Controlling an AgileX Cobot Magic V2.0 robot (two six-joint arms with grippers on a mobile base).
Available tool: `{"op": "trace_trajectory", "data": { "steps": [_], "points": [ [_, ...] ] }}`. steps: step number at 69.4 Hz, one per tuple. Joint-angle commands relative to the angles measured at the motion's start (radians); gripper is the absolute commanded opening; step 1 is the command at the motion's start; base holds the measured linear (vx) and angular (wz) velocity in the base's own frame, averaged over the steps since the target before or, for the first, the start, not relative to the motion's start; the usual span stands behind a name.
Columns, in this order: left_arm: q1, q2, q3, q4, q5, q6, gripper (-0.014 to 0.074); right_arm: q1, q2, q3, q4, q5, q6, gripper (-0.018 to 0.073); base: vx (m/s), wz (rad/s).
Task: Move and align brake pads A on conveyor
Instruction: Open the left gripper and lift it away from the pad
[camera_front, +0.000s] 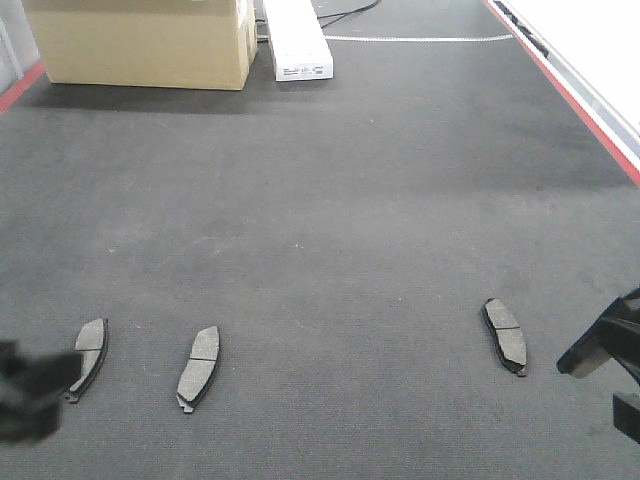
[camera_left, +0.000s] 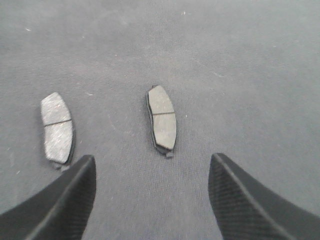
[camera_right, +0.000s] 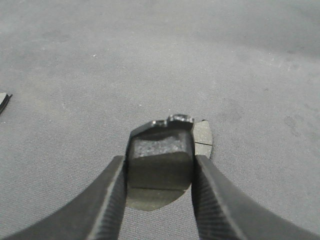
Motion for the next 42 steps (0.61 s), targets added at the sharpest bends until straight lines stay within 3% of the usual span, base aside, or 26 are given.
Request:
{"op": "trace_trajectory", "data": {
  "steps": [1, 19, 42],
  "points": [
    [-0.006, -0.093, 0.020, 0.003, -0.042, 0.005, 0.0460, -0.001, 0.000, -0.028, -0.011, -0.088, -0.004, -0.0004, 0.00, 0.00],
    [-0.006, -0.274, 0.119, 0.004, -0.032, 0.027, 0.0460, -0.001, 0.000, -0.028, -0.011, -0.088, -0.004, -0.0004, 0.00, 0.00],
    [-0.006, -0.380, 0.124, 0.004, -0.013, 0.049, 0.0460, -0.001, 0.000, -0.028, -0.011, -0.088, -0.004, -0.0004, 0.00, 0.00]
  ]
}}
